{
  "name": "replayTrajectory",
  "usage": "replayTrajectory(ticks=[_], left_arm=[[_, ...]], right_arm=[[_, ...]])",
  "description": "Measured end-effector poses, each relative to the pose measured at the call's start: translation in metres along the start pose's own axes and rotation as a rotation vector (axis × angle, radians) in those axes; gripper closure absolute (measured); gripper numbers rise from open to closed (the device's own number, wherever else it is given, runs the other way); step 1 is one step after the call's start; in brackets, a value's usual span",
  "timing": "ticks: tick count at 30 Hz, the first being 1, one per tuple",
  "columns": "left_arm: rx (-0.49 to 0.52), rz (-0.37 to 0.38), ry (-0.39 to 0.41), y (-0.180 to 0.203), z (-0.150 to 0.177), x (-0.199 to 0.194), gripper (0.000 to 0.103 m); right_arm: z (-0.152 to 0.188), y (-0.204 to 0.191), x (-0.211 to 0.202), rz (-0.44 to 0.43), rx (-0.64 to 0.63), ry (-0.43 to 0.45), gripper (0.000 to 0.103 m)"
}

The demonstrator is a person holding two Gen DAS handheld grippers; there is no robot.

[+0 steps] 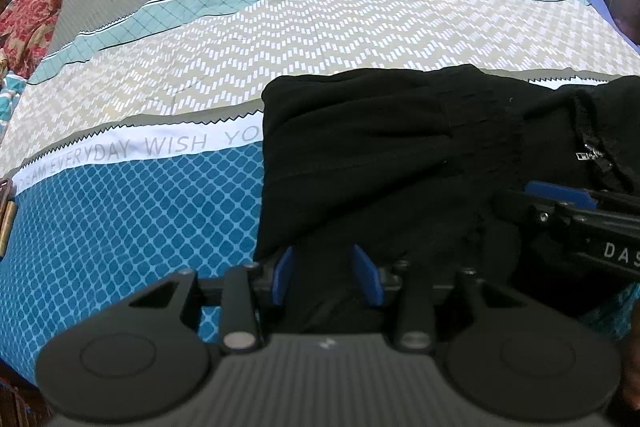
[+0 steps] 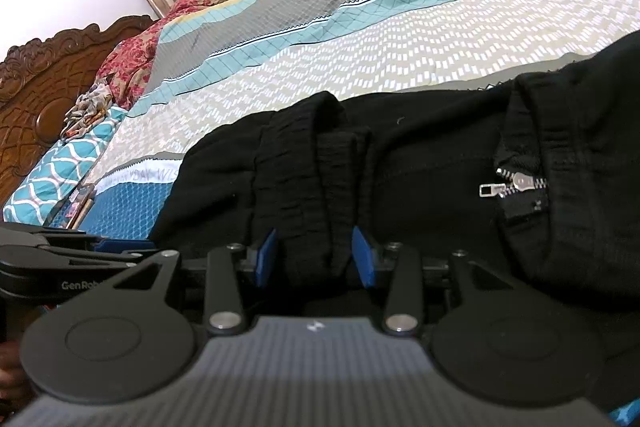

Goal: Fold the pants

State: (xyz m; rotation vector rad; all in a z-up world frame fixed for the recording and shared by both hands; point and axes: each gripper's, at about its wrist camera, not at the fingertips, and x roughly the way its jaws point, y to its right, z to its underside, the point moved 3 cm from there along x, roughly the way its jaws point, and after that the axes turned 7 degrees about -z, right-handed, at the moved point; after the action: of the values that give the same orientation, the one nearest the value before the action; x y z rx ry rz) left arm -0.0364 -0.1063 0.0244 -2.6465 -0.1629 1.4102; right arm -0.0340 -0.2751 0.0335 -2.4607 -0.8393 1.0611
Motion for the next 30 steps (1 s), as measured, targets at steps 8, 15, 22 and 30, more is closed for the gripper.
replayTrajectory(ticks=[8, 15, 22, 30], left_arm=[[0.002, -0.007, 0.001, 0.001, 0.000, 0.001, 0.065], [0.003, -0.009, -0.001, 0.001, 0.000, 0.001, 0.063], [0.011, -0.015, -0.004, 0.000, 0.000, 0.001, 0.063], [0.037, -0.017, 0.000, 0.005, -0.012, -0.001, 0.062]], right_arm=[[0.001, -0.002, 0.000, -0.003, 0.006, 0.007, 0.058], [0.000, -0.003, -0.001, -0.005, 0.009, 0.004, 0.058], [0.002, -0.004, -0.014, -0.005, 0.014, 0.001, 0.055], [-0.020, 0.032, -0.089, 0.076, 0.094, 0.237, 0.054]])
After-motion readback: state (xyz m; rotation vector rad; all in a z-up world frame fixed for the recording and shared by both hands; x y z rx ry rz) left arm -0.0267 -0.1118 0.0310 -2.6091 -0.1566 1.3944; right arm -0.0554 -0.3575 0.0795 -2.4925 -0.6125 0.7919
